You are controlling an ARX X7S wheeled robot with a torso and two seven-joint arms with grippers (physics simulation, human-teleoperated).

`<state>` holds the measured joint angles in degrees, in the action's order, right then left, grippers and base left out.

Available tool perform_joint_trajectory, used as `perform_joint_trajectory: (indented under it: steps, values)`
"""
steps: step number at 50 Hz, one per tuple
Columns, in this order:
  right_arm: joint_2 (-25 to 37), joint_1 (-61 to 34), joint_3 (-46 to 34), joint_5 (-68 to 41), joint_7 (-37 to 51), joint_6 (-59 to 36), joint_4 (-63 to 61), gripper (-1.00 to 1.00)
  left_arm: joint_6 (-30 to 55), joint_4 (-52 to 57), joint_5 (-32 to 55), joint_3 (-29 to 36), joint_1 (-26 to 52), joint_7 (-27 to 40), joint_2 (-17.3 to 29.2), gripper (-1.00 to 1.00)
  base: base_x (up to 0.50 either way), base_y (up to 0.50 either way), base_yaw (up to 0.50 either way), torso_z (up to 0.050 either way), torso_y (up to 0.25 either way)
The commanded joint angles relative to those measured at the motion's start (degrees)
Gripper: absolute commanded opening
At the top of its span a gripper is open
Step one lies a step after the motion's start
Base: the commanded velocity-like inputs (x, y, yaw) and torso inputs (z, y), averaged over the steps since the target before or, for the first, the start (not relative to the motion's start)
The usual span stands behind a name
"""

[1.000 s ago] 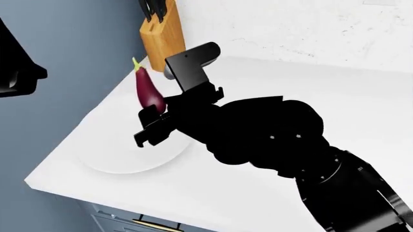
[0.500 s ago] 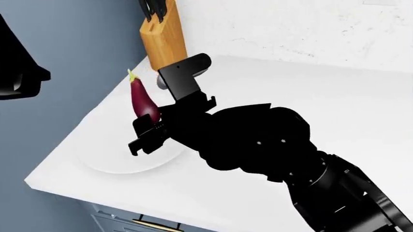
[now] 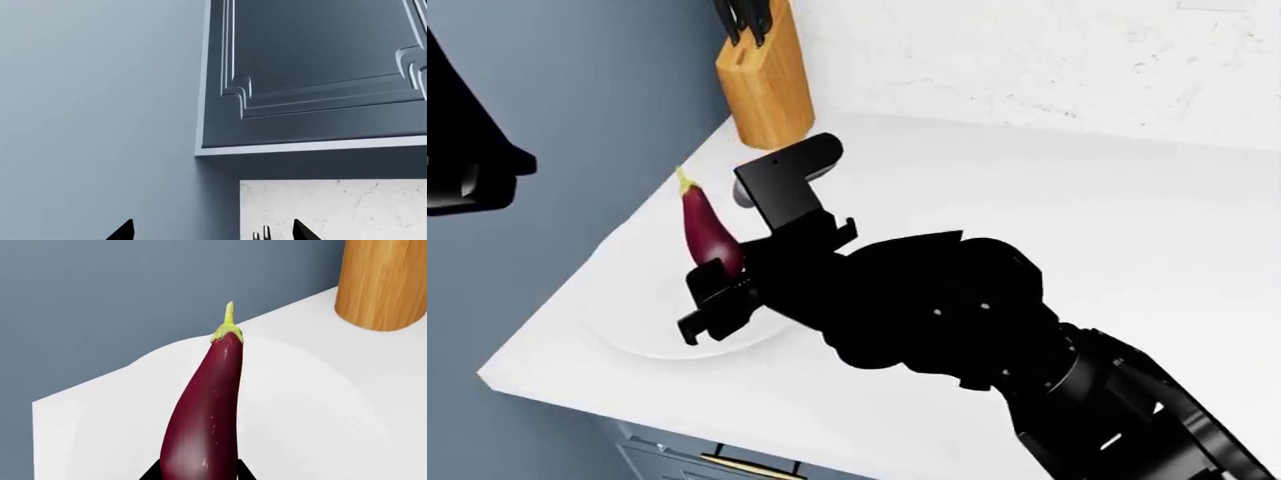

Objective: Pick the eggplant from the top rack in the oven and place it on the plate on the counter.

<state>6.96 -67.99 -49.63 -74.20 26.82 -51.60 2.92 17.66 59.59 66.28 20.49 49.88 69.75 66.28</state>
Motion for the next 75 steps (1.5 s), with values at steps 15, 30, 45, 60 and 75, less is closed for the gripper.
perform_joint_trajectory:
  steps: [15,30,45,60,75]
  values:
    - [-0.8,1.1,-2.0,0.8,-0.7,0.8,0.0,-1.0,-3.1,0.1,-1.8,5.0,1.0,1.3,1.3,1.0,0.0,0.0,0.0,0.0,0.0]
    - [-0.7,0.8,-2.6,0.8,-1.0,1.3,0.6,-1.0,-3.5,-0.2,-2.3,7.2,2.5,1.5,1.2,1.0,0.0,0.0,0.0,0.0,0.0]
    - [-1.0,0.5,-3.4,0.3,-0.4,1.0,1.4,-1.0,-4.7,-0.1,-2.6,8.5,3.1,2.0,2.2,1.0,0.0,0.0,0.0,0.0,0.0]
    - [-1.0,0.0,-4.2,0.1,-0.2,0.9,1.6,1.0,-6.2,-0.1,-3.6,10.5,3.2,2.5,2.5,1.0,0.0,0.0,0.0,0.0,0.0]
    - [-0.4,-0.9,-3.4,-1.1,0.4,1.3,0.7,1.0,-6.3,-0.2,-3.4,12.0,4.8,2.8,2.5,1.0,0.0,0.0,0.0,0.0,0.0]
